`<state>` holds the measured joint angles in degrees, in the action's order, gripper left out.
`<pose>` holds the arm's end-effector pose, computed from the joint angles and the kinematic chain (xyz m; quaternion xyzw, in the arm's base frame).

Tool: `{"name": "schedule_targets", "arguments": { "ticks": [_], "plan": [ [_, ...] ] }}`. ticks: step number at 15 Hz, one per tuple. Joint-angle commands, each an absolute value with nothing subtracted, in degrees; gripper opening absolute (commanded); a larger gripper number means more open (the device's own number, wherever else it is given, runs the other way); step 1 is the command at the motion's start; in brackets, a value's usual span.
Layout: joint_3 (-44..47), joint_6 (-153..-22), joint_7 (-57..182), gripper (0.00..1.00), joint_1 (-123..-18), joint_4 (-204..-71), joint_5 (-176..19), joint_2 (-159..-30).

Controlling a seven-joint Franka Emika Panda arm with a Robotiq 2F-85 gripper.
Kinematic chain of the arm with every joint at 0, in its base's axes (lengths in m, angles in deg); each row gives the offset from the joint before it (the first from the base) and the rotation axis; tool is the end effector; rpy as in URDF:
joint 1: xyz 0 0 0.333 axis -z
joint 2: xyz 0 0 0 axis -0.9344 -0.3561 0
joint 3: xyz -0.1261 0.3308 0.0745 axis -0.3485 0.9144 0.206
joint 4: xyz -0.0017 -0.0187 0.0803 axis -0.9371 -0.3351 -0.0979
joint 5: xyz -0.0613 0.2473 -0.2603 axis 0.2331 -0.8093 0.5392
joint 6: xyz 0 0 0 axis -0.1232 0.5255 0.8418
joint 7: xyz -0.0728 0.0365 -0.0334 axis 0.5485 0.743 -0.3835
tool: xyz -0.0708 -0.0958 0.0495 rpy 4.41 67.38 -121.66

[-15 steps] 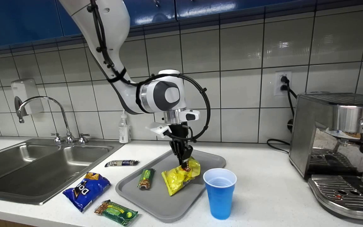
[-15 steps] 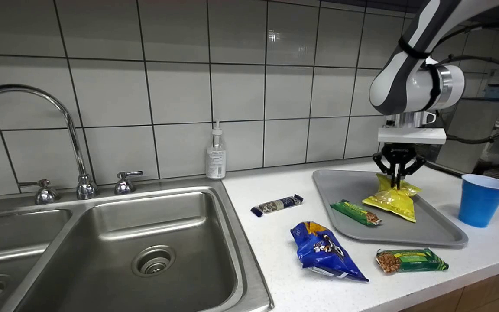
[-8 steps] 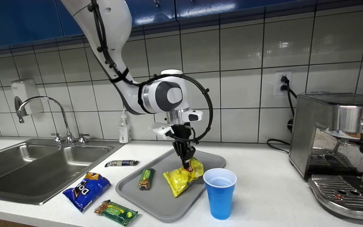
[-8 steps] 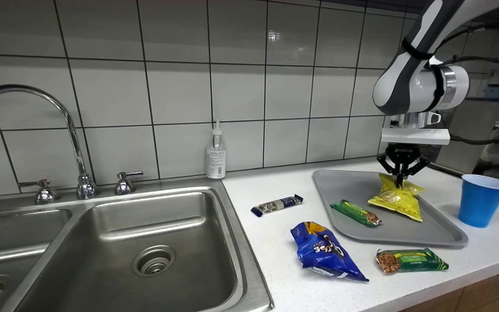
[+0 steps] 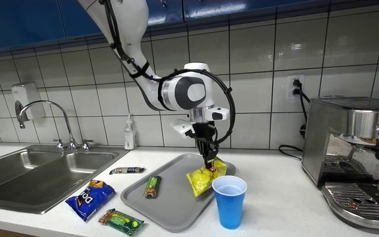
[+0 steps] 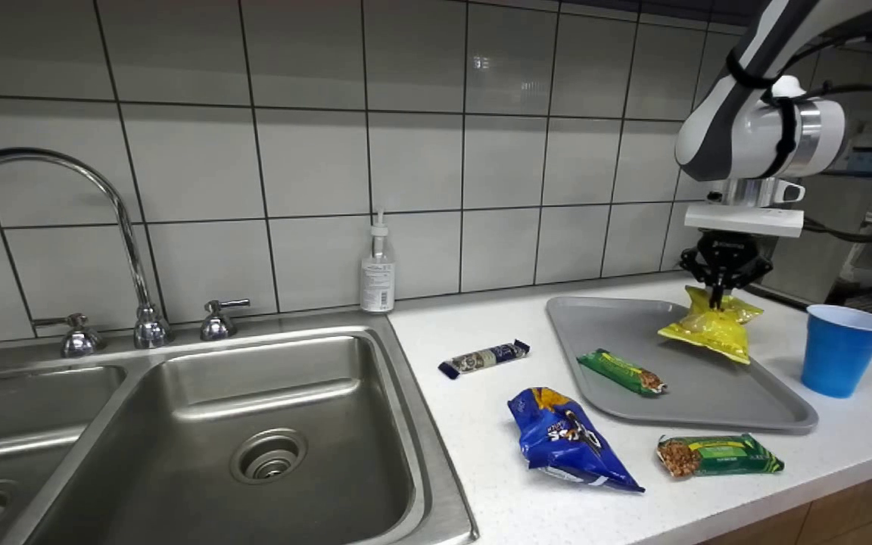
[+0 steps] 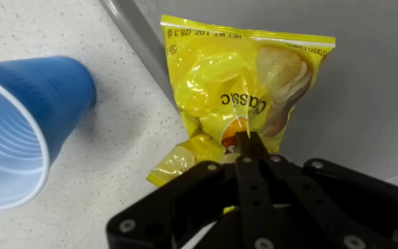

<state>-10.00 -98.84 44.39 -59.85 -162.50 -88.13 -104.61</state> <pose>0.5493 -0.2476 0.2636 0.8995 -0.4352 0.0253 0.0287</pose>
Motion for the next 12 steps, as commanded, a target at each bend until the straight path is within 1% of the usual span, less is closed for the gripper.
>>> {"name": "schedule_targets", "arguments": {
  "ticks": [1, 12],
  "plan": [
    [-10.1, -95.4, 43.5, 0.0, -58.1, -158.4, -90.4, -104.8],
    [-13.2, -93.6, 35.5, 0.0, -56.5, -150.3, -91.6, -110.4]
  ]
}}
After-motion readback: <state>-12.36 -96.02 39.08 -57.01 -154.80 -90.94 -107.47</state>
